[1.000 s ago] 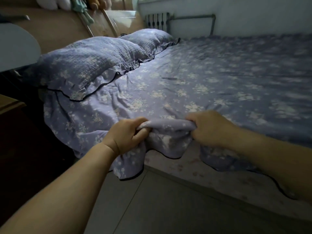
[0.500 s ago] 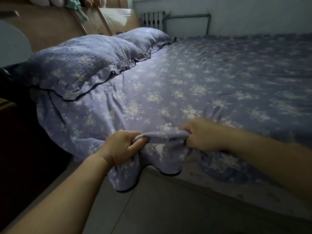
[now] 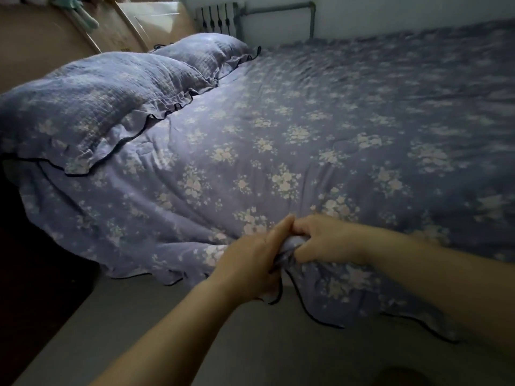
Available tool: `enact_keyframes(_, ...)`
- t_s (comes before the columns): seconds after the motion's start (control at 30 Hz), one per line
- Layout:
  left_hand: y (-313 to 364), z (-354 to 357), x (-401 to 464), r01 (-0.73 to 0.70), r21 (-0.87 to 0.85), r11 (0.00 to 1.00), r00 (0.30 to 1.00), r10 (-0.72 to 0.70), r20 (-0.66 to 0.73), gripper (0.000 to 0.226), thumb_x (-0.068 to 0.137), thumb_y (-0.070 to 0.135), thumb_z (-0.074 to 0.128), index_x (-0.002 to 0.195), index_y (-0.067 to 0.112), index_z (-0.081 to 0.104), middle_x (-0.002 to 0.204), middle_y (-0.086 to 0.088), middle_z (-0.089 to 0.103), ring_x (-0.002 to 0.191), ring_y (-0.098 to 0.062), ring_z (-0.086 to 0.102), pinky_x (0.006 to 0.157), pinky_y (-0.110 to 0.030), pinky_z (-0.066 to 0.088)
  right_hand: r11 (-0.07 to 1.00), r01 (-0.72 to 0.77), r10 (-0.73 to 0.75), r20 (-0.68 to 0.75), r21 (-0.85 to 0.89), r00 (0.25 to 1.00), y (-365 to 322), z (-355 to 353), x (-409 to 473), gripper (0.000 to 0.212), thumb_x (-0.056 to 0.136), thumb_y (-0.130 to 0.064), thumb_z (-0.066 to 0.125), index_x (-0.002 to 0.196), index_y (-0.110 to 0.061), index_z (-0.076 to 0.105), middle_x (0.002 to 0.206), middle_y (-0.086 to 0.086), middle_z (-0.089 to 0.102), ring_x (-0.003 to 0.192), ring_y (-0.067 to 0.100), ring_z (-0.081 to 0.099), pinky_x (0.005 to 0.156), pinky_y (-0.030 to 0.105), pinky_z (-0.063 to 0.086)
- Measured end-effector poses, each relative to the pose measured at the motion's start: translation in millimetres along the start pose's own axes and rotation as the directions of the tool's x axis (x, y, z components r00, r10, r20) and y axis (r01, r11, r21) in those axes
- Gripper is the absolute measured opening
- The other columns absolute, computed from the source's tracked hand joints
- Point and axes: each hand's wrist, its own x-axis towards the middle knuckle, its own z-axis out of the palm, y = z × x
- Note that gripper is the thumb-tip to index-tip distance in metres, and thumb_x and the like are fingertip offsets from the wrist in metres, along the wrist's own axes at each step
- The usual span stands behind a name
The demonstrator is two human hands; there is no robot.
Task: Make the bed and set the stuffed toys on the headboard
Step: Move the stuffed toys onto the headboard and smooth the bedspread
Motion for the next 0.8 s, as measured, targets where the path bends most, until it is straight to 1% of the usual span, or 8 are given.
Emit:
enact_keyframes(0.1, -7.9, -4.2, 8.0, 0.060, -0.049, 0.997, 0.998, -0.059, 0.028, 0.071, 0.082, 0.028, 0.048, 0.148, 0.032, 0.021, 0.125, -0.006, 0.062, 0.109, -0.027, 0.059, 0.088, -0.035, 0.048, 0.949, 0.013, -0.033, -0.056, -0.316, 0.998, 21.0, 6.3, -15.5, 0.022, 0.080, -0.025, 0.062, 0.094, -0.022, 0.046, 0.089, -0.009, 0.053, 0.085, 0.018, 0.056, 0.062, 0.030, 0.041)
enact_keyframes(0.17, -11.5, -14.8, 15.9, 0.090, -0.199, 0.976, 0.995, -0.081, 0.050, 0.064, 0.073, 0.029, 0.041, 0.137, 0.030, 0.045, 0.118, -0.002, 0.065, 0.105, -0.021, 0.061, 0.086, -0.029, 0.048, 0.782, -0.020, -0.149, -0.217, -0.624, 0.965, 43.1, 12.5, -27.6, 0.035, 0.076, -0.037, 0.069, 0.095, -0.023, 0.043, 0.095, -0.007, 0.056, 0.090, 0.020, 0.059, 0.064, 0.030, 0.037)
enact_keyframes(0.27, -19.7, -26.1, 27.7, 0.175, -0.358, 0.917, 0.977, -0.117, 0.176, 0.041, 0.066, 0.025, 0.042, 0.097, 0.021, 0.067, 0.092, -0.004, 0.070, 0.087, -0.022, 0.064, 0.071, -0.029, 0.048, 0.611, -0.116, -0.199, -0.293, -0.783, 0.935, 73.9, 5.9, -42.3, 0.056, 0.033, -0.035, 0.089, 0.073, -0.020, 0.053, 0.068, -0.002, 0.059, 0.056, 0.020, 0.061, 0.044, 0.026, 0.040)
enact_keyframes(0.4, -2.4, -36.2, 54.2, 0.225, -0.079, 0.971, 0.896, -0.174, 0.408, 0.015, 0.081, 0.026, 0.053, 0.089, 0.017, 0.062, 0.090, -0.006, 0.064, 0.093, -0.023, 0.061, 0.068, -0.026, 0.040, 0.744, -0.301, 0.006, -0.444, -0.597, 0.896, 95.3, -18.7, -72.8, 0.027, 0.080, -0.031, 0.065, 0.098, -0.022, 0.047, 0.103, 0.003, 0.063, 0.092, 0.026, 0.063, 0.062, 0.028, 0.035)
enact_keyframes(0.5, 30.7, -31.6, 70.8, 0.053, 0.081, 0.995, 0.869, -0.086, 0.488, 0.064, 0.079, 0.037, 0.066, 0.136, 0.038, 0.038, 0.130, 0.004, 0.055, 0.117, -0.019, 0.054, 0.089, -0.028, 0.045, 0.884, -0.287, 0.051, -0.534, -0.369, 0.844, 96.2, -34.0, -87.6, 0.021, 0.083, -0.018, 0.058, 0.079, -0.023, 0.039, 0.085, 0.007, 0.060, 0.084, 0.033, 0.056, 0.058, 0.030, 0.028)
enact_keyframes(0.6, 86.6, -16.7, 82.4, -0.142, 0.076, 0.987, 0.946, 0.112, 0.305, 0.109, 0.072, 0.057, 0.067, 0.148, 0.037, -0.009, 0.142, 0.004, 0.031, 0.125, -0.022, 0.039, 0.092, -0.030, 0.040, 0.956, -0.209, 0.078, -0.510, -0.206, 0.857, 89.4, -53.3, -95.4, 0.016, 0.081, -0.010, 0.057, 0.078, -0.022, 0.046, 0.066, -0.001, 0.048, 0.067, 0.026, 0.049, 0.051, 0.030, 0.029)
enact_keyframes(0.67, 118.8, -3.2, 86.9, -0.170, 0.131, 0.977, 0.979, 0.153, 0.135, 0.115, 0.073, 0.063, 0.063, 0.147, 0.029, -0.018, 0.138, 0.000, 0.027, 0.121, -0.023, 0.035, 0.090, -0.034, 0.039, 0.979, -0.151, 0.070, -0.474, -0.135, 0.878, 81.6, -63.5, -99.9, 0.016, 0.083, -0.010, 0.055, 0.085, -0.026, 0.052, 0.069, -0.007, 0.052, 0.067, 0.018, 0.050, 0.052, 0.027, 0.036)
enact_keyframes(0.8, 131.5, 1.5, 102.3, -0.009, 0.203, 0.979, 0.998, 0.019, -0.051, 0.063, 0.092, 0.036, 0.052, 0.144, 0.021, 0.021, 0.133, -0.004, 0.048, 0.116, -0.025, 0.050, 0.085, -0.032, 0.040, 0.996, -0.070, 0.041, -0.409, -0.056, 0.912, 78.7, -72.1, -114.2, 0.016, 0.088, -0.021, 0.057, 0.075, -0.026, 0.048, 0.075, -0.001, 0.054, 0.068, 0.016, 0.050, 0.063, 0.033, 0.041)
